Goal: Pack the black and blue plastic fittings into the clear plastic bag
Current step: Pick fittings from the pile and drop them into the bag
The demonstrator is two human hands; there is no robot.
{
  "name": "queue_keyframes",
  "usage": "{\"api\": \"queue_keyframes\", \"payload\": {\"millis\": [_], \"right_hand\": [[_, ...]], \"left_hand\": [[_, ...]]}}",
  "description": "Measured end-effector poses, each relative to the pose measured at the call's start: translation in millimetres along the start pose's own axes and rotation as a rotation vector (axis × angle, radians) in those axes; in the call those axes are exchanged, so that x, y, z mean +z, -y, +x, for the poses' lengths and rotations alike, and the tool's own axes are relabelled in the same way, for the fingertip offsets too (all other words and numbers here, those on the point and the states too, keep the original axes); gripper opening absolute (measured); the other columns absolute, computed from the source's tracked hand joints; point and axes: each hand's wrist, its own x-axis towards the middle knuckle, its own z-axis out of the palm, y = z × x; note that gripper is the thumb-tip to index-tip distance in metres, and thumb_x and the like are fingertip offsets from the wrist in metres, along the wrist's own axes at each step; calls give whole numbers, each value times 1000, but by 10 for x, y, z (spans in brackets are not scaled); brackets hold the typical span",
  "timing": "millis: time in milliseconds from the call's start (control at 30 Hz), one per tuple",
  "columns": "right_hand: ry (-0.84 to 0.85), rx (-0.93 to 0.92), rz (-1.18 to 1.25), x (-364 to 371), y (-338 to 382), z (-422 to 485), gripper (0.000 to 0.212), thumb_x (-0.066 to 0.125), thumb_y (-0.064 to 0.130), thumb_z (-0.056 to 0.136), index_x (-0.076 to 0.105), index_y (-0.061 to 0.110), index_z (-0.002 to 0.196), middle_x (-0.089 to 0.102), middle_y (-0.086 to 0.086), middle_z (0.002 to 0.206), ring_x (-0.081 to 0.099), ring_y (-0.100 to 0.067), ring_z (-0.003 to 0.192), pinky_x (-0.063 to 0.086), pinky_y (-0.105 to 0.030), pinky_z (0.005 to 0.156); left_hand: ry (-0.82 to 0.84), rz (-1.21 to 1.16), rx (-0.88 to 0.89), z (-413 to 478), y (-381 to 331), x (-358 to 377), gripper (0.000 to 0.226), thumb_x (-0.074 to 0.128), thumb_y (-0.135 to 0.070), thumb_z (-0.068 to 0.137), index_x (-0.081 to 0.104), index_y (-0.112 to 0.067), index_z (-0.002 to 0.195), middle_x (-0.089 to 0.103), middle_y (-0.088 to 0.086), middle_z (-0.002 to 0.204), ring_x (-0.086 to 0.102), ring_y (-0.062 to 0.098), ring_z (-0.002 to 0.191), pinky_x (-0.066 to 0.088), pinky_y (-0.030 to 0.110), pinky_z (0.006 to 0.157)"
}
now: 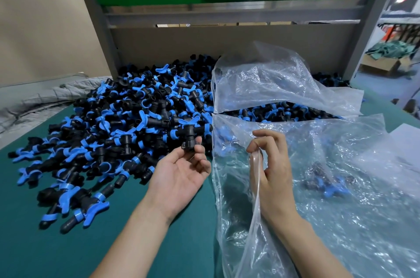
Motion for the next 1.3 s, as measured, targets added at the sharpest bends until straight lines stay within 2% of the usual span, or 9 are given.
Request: {"api": "queue_keyframes", "payload": {"millis": [200,367,600,800,1067,1300], "right_hand": [[-3,-6,5,7,-13,7,15,42,19,89,56,16,90,48,3,111,49,-2,113,38,-13,93],[-8,-17,5,4,-21,1,13,42,19,90,56,17,90,48,4,111,49,-1,112,38,-13,93],[-2,-10,9,8,-18,-3,13,43,18,89,56,17,89,48,5,111,49,-2,113,38,-12,94],[-1,-8,13,3,-4,-5,12,42,18,89,55,19,89,47,6,111,49,0,112,37,-11,93],[-3,-9,7,2,-1,-3,14,42,19,89,56,17,90,47,5,111,51,-5,112,40,-17,93],[-4,-13,10,5,3,-1,13,41,19,89,55,20,90,48,4,111,51,-5,110,39,-15,92]], "left_hand": [[79,-81,-45,-54,10,26,32,42,-13,96,69,1,104,54,0,83,49,12,65,47,26,65],[82,-48,-20,-46,28,15,32,43,-14,95,69,-2,108,59,3,91,50,12,71,45,24,68],[-71,123,105,11,31,17,27,50,-15,96,60,-5,118,64,11,100,55,14,73,50,26,62],[-138,303,224,38,78,13,23,51,-7,97,60,-10,117,67,11,98,61,15,76,51,26,65],[-119,325,168,-6,110,47,21,45,-9,98,63,-8,109,67,12,97,60,17,74,47,30,69],[-117,300,119,-29,129,94,29,37,-11,100,63,-4,109,67,12,94,56,17,72,43,31,71]]}}
